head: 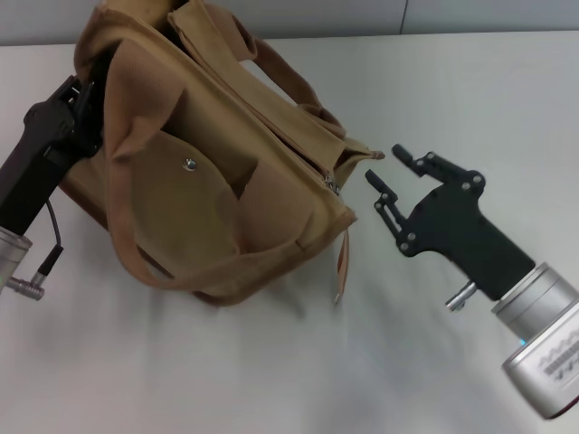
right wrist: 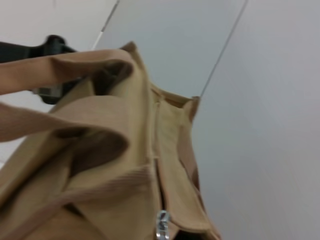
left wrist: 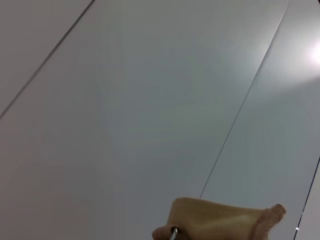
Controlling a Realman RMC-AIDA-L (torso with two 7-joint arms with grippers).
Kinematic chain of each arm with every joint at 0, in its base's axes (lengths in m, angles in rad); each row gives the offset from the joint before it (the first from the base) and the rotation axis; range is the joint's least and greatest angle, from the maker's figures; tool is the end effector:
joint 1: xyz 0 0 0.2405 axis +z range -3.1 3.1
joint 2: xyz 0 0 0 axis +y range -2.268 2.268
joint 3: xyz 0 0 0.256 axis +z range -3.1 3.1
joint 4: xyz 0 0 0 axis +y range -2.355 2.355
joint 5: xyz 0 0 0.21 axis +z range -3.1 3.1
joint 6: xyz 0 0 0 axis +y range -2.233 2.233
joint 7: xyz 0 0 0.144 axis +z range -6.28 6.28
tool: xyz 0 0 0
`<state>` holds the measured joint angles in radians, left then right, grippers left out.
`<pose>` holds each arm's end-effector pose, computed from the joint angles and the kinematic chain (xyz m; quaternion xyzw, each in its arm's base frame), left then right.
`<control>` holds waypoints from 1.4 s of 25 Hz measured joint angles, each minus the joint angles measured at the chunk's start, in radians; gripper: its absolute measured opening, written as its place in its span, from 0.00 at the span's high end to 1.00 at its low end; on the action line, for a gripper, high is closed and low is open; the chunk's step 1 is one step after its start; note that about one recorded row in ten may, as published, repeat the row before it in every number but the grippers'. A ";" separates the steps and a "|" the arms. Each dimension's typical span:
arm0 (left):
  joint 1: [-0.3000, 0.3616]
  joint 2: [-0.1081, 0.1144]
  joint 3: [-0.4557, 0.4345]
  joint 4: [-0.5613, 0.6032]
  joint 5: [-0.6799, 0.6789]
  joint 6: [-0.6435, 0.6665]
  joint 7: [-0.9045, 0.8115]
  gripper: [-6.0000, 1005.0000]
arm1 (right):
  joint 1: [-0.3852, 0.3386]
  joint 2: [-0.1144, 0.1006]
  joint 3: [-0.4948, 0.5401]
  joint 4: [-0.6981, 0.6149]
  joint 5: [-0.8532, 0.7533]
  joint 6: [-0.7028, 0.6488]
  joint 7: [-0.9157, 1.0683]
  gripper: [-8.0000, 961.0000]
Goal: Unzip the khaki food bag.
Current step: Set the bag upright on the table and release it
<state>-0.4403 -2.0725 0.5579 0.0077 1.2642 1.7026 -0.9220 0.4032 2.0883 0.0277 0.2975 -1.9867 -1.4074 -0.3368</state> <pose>-0.2802 0.2857 -0.0044 -0.7035 -0.2852 -0.5700 0.3144 0.2628 0.2571 -0.0922 -0.8265 -0.0431 0.2842 0.4840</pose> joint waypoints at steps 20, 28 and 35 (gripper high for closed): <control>-0.004 -0.003 0.005 -0.005 0.004 -0.007 0.000 0.80 | 0.081 0.004 -0.012 -0.038 -0.013 0.080 0.098 0.64; -0.003 -0.004 0.011 -0.004 0.004 -0.008 0.000 0.79 | 0.091 0.004 0.023 -0.036 -0.009 0.059 0.154 0.89; 0.012 -0.003 0.054 -0.002 0.007 -0.040 0.008 0.79 | 0.249 -0.007 0.136 -0.206 -0.007 -0.022 0.678 0.92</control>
<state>-0.4282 -2.0751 0.6120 0.0062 1.2708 1.6630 -0.9141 0.6522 2.0812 0.1638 0.0913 -1.9941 -1.4298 0.3408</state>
